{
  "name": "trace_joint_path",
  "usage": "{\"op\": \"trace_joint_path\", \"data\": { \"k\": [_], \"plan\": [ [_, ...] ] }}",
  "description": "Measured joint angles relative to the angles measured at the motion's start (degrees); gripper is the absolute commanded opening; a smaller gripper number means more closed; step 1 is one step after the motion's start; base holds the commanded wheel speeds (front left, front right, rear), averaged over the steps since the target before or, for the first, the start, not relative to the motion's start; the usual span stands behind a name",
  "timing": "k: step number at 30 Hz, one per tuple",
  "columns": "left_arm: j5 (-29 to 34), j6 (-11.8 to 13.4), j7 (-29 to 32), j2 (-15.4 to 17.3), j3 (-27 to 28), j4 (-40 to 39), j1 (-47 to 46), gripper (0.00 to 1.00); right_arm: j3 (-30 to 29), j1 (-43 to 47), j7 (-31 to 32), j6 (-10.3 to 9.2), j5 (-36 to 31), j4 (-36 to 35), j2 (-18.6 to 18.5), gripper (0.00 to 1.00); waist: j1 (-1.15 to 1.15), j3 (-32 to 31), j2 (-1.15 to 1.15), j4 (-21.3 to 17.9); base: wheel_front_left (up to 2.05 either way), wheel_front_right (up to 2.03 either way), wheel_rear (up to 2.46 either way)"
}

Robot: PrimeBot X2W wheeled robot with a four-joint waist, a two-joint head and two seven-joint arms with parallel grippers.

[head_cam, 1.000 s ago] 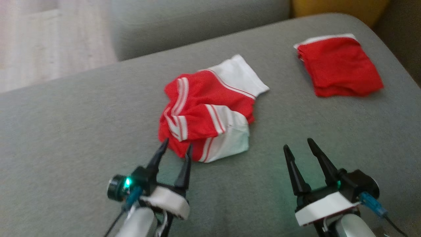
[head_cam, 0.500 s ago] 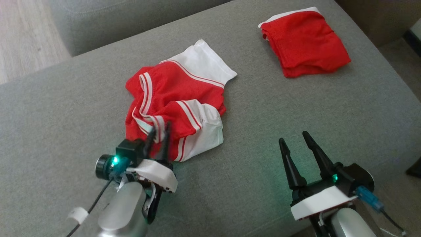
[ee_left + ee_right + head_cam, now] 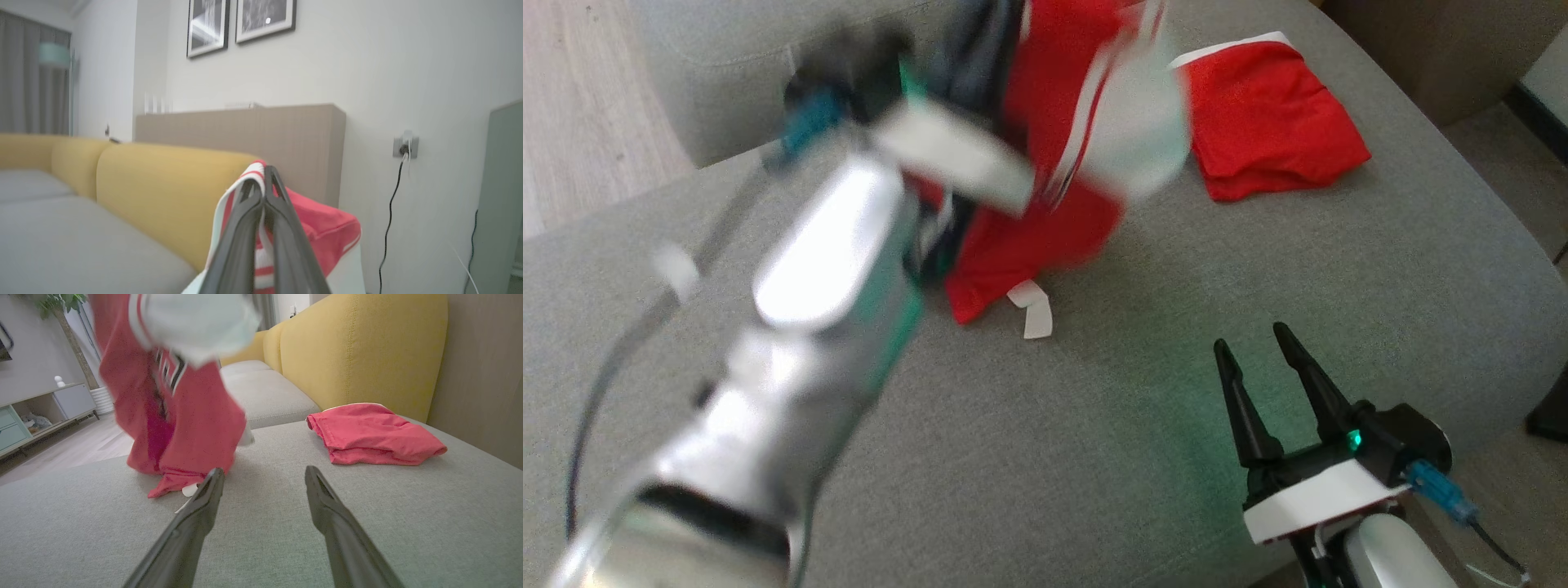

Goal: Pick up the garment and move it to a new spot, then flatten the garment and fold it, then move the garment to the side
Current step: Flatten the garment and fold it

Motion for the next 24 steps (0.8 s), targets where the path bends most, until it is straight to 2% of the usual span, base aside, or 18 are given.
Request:
{"op": "trace_joint_path", "data": {
  "k": [5, 9, 11, 12, 14, 15, 19, 21, 22, 24],
  "plan": [
    [-1.9, 0.0, 0.7, 0.3, 1.9, -2.0, -13.3, 0.0, -1.1, 0.1, 0.0, 0.0, 0.0, -0.5, 0.4, 1.0, 0.0, -0.5, 0.0, 0.5, 0.0, 0.0, 0.0],
    [-5.4, 0.0, 1.5, 3.2, 4.5, -4.4, -14.7, 0.0, -2.2, 0.3, 0.0, 0.0, -0.5, -0.8, 0.7, 1.0, 0.0, -1.0, 0.0, 1.9, 0.0, 0.0, 0.0],
    [-7.6, 0.0, 2.2, 5.6, 6.1, -6.3, -10.4, 0.0, -2.9, 0.4, 0.0, 0.0, -0.5, -1.1, 0.8, 1.0, -0.01, -1.1, 0.0, 2.9, 0.0, 0.0, 0.0],
    [-7.6, 0.0, 2.2, 5.6, 6.1, -6.3, -10.4, 0.0, -2.9, 0.4, 0.0, 0.0, -0.5, -1.1, 0.8, 1.0, -0.01, -1.1, 0.0, 2.9, 0.0, 0.0, 0.0],
    [-11.0, 0.7, 2.7, 9.5, 7.7, -9.5, 2.9, 0.0, -3.6, 0.8, 0.0, 0.0, -0.5, -1.4, 0.8, 1.0, 0.0, -1.0, 0.0, 4.5, 0.0, 0.0, 0.0],
    [-11.0, 0.7, 2.7, 9.5, 7.7, -9.5, 2.9, 0.0, -3.6, 0.8, 0.0, 0.0, -0.5, -1.4, 0.8, 1.0, 0.0, -1.0, 0.0, 4.5, 0.0, 0.0, 0.0],
    [-15.1, 2.6, 1.8, 13.5, 9.6, -10.3, 25.6, 0.0, -4.7, 1.7, 0.0, 0.0, -0.6, -1.6, 0.8, 1.0, 0.0, -0.2, 0.0, 6.9, 0.0, 0.0, 0.0],
    [-17.4, 2.6, 1.5, 14.3, 10.1, -9.3, 34.4, 0.74, -4.9, 1.7, 0.0, 0.0, -0.9, -1.6, 0.8, 1.0, 0.0, 0.4, 0.0, 8.0, 0.0, 0.0, 0.0],
    [-17.9, 2.6, 1.5, 14.5, 10.1, -8.5, 37.5, 1.0, -4.9, 1.6, 0.0, 0.0, -1.0, -1.6, 0.8, 1.0, 0.0, 0.7, 0.0, 8.5, 0.0, 0.0, 0.0],
    [-17.9, 3.5, 0.2, 14.8, 10.9, -7.1, 41.2, 1.0, -4.8, 1.6, 0.0, 0.0, -1.0, -1.5, 0.7, 1.0, 0.0, 1.3, 0.0, 9.3, 0.0, 0.0, 0.0]
  ]
}}
